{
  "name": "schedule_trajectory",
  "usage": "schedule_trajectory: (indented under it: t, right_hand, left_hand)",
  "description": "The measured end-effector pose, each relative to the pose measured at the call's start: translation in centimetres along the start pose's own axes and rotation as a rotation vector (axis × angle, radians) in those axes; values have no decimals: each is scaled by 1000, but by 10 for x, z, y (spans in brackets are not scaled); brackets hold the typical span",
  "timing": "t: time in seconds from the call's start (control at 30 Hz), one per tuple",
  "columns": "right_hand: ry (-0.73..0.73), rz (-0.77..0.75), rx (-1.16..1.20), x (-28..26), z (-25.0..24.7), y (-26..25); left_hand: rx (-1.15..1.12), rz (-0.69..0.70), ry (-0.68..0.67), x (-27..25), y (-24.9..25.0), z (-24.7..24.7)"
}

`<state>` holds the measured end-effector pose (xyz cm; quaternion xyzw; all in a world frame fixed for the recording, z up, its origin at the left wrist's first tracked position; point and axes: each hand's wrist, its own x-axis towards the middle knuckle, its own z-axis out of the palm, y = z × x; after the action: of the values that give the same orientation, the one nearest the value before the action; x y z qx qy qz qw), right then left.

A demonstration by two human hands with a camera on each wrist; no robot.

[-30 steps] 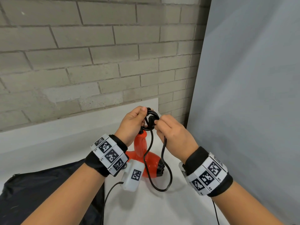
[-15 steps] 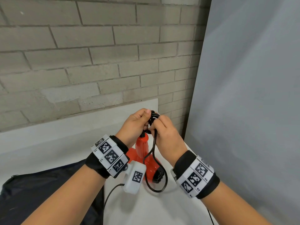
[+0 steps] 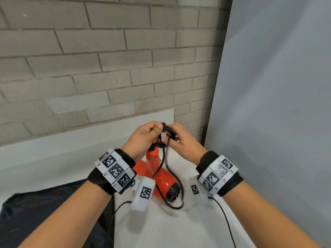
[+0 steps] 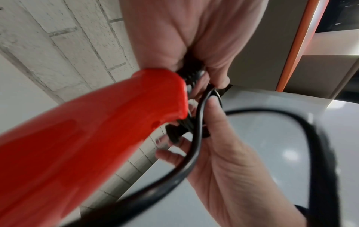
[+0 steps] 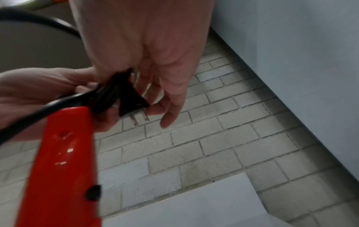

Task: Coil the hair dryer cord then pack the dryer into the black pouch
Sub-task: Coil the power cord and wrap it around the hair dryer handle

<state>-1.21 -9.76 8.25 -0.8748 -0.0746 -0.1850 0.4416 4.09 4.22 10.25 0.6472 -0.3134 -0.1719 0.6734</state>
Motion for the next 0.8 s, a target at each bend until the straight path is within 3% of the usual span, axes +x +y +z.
schedule_trajectory:
  t: [0.17,0.27,0.3,0.37,0.43,0.47,0.53,0.63,0.7,0.8]
  right_hand:
    - [-129,73,-137,-11,-26,23]
    - [-117,290,-341,-21,-36,53]
    - [-203,416,-501,-26,-38,65]
    - [-529,645,-830,-37,-38,76]
    - [-726,703,-868,-43,-34,76]
    - [-715,678,-777,-43,-32,70]
    - [-522,562,-444,-39,-24,61]
    - [-219,235,-71,-26,-10,37]
    - [-159,129,70,-18,-1,28]
    - [-92,105,140,-12,9,18]
  left_hand:
    - [7,-25,18,0,0,0]
    - [39,-27,47,2,0,0]
    - [38,-31,53,2,0,0]
    - [23,-38,60,2,2,2]
    - [8,-31,70,1,3,4]
    - [8,-29,71,0,4,4]
    - [19,-19,61,-1,3,5]
    - [36,-8,40,-3,7,9]
    - [30,-4,31,-6,11,13]
    - [44,7,44,-7,11,14]
